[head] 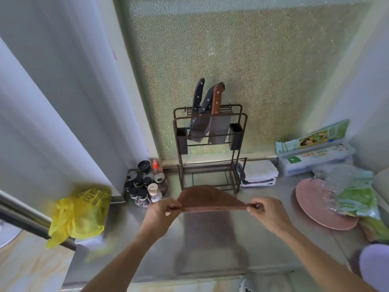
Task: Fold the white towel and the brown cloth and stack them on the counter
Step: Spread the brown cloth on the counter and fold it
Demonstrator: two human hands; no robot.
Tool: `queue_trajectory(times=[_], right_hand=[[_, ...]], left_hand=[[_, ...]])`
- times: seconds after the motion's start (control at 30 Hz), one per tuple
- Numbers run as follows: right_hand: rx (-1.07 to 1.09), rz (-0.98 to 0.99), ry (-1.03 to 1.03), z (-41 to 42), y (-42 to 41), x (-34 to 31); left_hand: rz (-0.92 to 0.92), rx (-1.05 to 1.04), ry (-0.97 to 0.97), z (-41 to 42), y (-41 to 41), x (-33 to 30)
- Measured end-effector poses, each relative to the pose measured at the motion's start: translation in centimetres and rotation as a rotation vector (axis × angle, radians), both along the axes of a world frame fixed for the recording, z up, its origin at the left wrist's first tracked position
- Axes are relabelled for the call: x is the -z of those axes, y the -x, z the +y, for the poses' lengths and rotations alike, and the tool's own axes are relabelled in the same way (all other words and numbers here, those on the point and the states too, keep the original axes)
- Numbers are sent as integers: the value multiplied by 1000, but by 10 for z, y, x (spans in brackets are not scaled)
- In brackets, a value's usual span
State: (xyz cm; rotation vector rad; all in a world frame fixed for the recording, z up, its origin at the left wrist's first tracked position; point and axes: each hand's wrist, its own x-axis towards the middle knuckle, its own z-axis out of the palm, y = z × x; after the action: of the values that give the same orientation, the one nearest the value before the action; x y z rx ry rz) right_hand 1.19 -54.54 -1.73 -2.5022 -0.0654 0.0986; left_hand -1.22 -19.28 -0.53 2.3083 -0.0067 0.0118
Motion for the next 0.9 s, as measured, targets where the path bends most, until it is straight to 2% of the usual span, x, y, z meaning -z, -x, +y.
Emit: queue_trajectory(times=[0.2, 0.37, 0.6, 0.9], right_hand=[[-67, 189, 45, -9, 49, 79], [-106, 330, 85, -18, 72, 120], [-12, 315, 66, -4, 27, 139], [90, 324, 61, 16, -56, 189]], left_hand=[[173, 123, -54, 5, 48, 90], [328, 117, -63, 8, 71, 126], [392, -171, -63, 2, 42, 154], [490, -401, -94, -5, -28, 186]])
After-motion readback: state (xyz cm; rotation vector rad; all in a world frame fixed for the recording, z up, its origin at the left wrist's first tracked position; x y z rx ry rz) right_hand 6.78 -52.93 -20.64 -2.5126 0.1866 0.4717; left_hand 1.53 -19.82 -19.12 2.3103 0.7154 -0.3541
